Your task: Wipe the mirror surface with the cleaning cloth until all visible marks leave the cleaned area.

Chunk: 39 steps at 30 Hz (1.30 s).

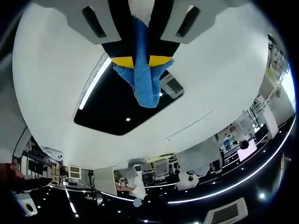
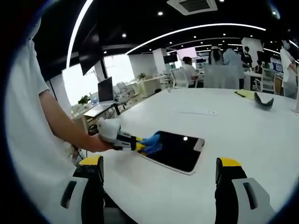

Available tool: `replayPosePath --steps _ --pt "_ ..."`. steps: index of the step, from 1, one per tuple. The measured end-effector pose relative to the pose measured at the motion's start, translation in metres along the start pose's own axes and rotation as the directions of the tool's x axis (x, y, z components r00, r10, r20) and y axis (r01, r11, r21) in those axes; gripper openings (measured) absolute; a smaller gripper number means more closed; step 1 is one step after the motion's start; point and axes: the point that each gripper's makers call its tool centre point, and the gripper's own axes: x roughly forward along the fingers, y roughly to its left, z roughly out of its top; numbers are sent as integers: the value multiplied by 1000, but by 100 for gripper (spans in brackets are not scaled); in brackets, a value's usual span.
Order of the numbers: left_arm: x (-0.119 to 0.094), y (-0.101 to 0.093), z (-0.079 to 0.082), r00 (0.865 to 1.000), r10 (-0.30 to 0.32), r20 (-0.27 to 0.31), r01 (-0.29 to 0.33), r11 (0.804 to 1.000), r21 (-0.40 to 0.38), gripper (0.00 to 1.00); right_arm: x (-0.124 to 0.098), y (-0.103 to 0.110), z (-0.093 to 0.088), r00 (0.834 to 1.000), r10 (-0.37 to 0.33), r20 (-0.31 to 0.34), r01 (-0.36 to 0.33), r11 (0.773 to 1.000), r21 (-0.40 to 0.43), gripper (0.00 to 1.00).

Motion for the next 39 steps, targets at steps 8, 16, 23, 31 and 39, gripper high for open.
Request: replayPosePath --steps 8,16,23,31,39 --pt "-6 -3 -3 1000 4 1 -4 1000 -5 7 0 3 -2 1000 8 -5 -8 1000 -3 100" --pt "-14 -8 -8 1000 12 -2 -12 1000 -19 7 1 6 -1 1000 22 -2 -22 1000 -9 100" --pt "-19 -11 -11 999 34 -5 -34 998 -52 7 -1 7 -1 1000 28 4 -27 1000 -12 100" --pt "-23 -15 -13 999 32 -19 -33 999 -39 7 -2 7 -2 999 33 6 -33 999 -9 100" --pt "-29 -21 -19 999 26 -31 -28 997 -66 7 0 9 0 999 42 15 -42 999 -12 100"
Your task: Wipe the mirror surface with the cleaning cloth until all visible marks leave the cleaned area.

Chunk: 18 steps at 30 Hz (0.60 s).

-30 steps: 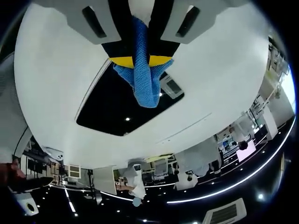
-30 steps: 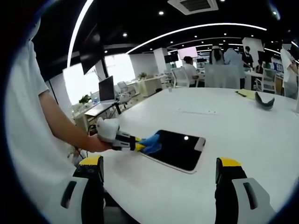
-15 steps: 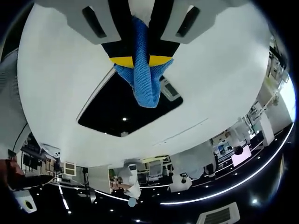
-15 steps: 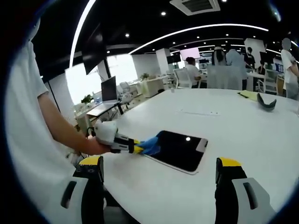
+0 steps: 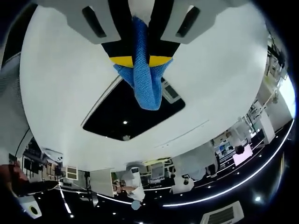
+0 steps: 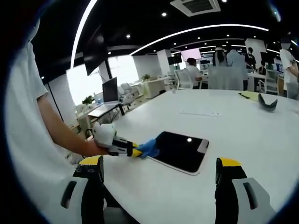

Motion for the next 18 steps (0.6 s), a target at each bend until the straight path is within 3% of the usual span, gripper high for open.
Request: replayPosePath --steps 1,5,18 --pt "0 1 0 1000 -8 10 8 997 -74 7 0 0 0 1000 2 0 -2 1000 -1 100" --pt "0 2 1 1000 -19 -11 19 1000 1 7 -1 1 1 1000 5 5 -5 1000 -3 100" --pt "-17 15 8 1000 21 0 -21 1000 -22 6 -3 -1 1 1000 14 18 -14 1000 3 100"
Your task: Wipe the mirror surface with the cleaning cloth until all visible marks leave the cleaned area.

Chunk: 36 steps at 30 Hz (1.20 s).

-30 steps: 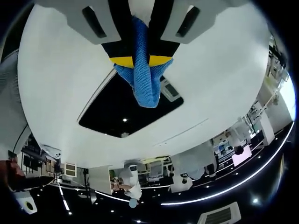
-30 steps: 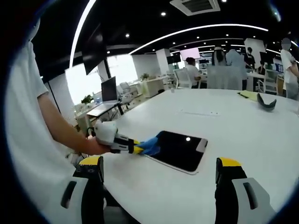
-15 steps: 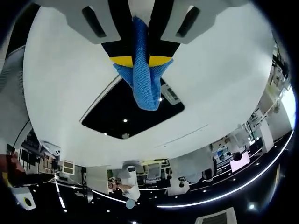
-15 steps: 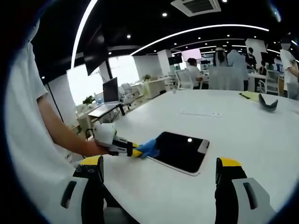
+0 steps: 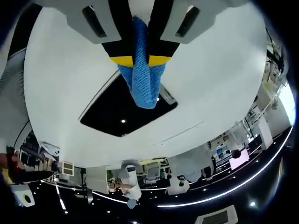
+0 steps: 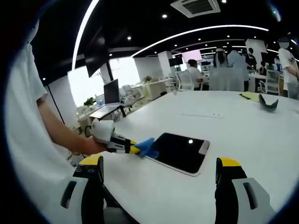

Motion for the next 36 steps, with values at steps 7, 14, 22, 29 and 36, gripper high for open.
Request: replayPosePath --steps 7,14,22,29,36 --pt "-16 5 2 1000 8 10 -8 999 45 6 6 3 -1 1000 20 0 -20 1000 0 100" --pt "-32 6 4 1000 9 18 -10 999 45 7 13 7 2 999 38 8 -38 999 -4 100" --pt "-58 8 -8 1000 24 5 -24 1000 3 7 15 8 0 999 45 2 -45 999 -4 100" --pt "-72 6 -29 999 29 -25 -30 999 -29 7 17 9 0 999 51 -5 -51 999 -10 100" --pt "-81 -2 -42 999 19 -43 -21 999 -41 7 18 12 1 998 56 -11 -56 998 -17 100"
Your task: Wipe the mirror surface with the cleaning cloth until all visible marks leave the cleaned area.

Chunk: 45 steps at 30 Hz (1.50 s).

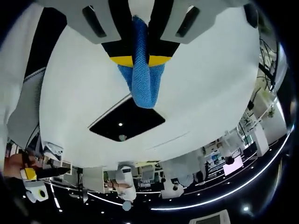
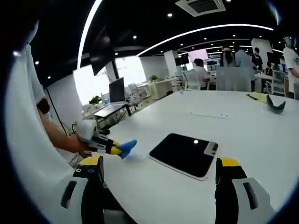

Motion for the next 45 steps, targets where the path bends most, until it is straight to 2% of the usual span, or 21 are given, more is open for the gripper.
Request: replayPosePath --steps 9,19,32,39,42,45 --pt "-2 -3 -27 999 -1 -54 -1 1000 -25 7 1 3 -4 1000 3 -7 -3 1000 5 100" --pt "4 -5 -46 996 -11 -93 4 997 -80 7 -1 2 -6 1000 -5 -19 5 1000 4 100" --pt "4 -1 -47 997 0 -75 -6 996 -92 14 2 3 -6 1000 -4 -21 4 1000 7 100" --pt "6 2 -47 997 -42 -67 33 991 -129 16 2 2 -6 1000 -9 -18 9 1000 13 100" --pt "6 2 -47 996 -53 -74 45 993 -108 17 1 2 -8 1000 -11 -23 11 1000 15 100" --pt "7 8 -46 996 -46 -80 37 994 -105 22 -1 1 -9 1000 -17 -23 17 1000 18 100"
